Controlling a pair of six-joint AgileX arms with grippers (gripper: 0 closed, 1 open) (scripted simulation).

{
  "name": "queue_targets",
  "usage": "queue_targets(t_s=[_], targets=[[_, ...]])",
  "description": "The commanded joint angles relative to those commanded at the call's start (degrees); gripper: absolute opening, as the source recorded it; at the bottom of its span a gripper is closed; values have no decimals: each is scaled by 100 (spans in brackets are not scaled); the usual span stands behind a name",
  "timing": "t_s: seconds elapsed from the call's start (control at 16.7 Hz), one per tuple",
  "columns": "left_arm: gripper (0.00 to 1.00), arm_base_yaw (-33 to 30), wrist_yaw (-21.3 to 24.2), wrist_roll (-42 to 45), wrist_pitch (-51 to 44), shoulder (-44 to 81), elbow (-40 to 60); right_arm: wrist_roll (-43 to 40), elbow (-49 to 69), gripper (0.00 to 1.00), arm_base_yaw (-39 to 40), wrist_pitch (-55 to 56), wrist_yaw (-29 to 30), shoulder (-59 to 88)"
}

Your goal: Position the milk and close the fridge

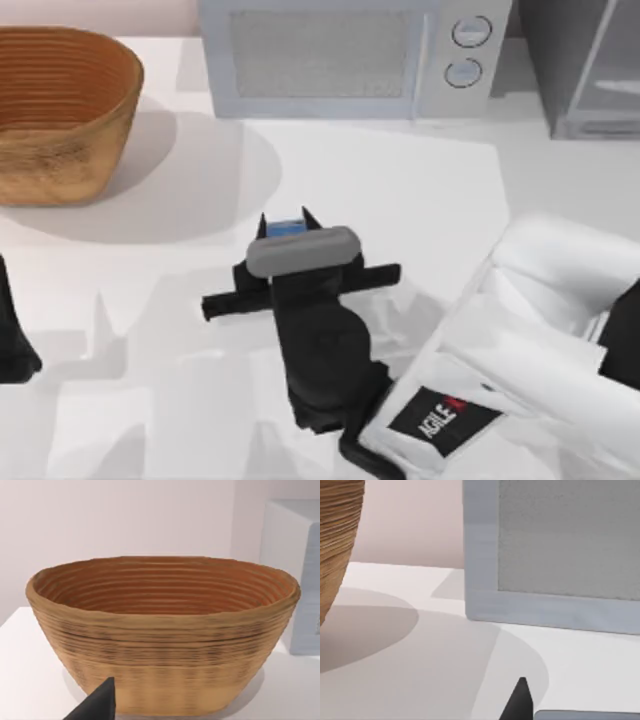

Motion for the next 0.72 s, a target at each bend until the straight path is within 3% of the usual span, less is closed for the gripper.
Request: queue_targets(t_s=[0.42,0.72], targets=[[100,0,0,0,0,0,0,13,-57,0,-77,-83,-66,-160],[100,0,0,0,0,0,0,12,-858,0,-1283,-399,-1036,-1220]])
